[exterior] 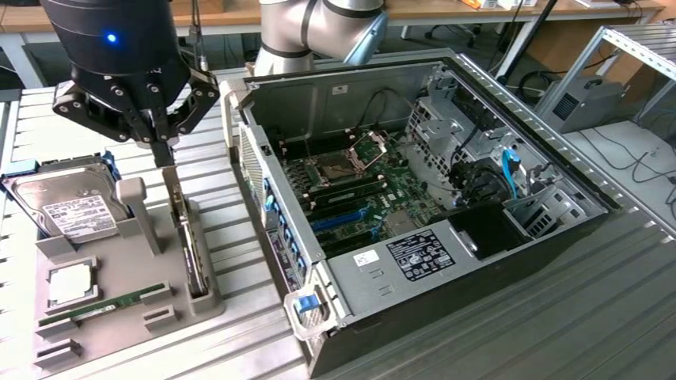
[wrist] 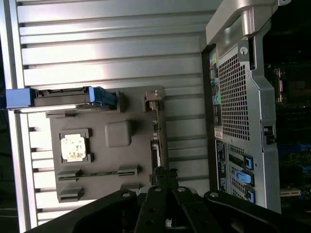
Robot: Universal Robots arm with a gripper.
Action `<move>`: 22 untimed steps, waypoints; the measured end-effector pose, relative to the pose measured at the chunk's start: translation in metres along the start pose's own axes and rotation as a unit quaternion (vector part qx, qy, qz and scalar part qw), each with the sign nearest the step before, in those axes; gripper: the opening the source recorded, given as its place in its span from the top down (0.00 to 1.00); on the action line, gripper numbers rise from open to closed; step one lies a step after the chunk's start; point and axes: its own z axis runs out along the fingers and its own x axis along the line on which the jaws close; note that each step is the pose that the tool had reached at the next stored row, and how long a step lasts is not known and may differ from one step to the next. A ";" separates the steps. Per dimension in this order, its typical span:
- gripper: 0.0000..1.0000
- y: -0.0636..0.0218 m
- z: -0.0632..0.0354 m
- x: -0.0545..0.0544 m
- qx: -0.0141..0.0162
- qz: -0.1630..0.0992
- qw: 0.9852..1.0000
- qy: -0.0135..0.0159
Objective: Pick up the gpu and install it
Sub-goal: 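Reach for the gpu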
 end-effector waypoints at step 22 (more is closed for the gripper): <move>0.89 -0.0128 0.0014 0.009 0.000 0.000 1.000 0.000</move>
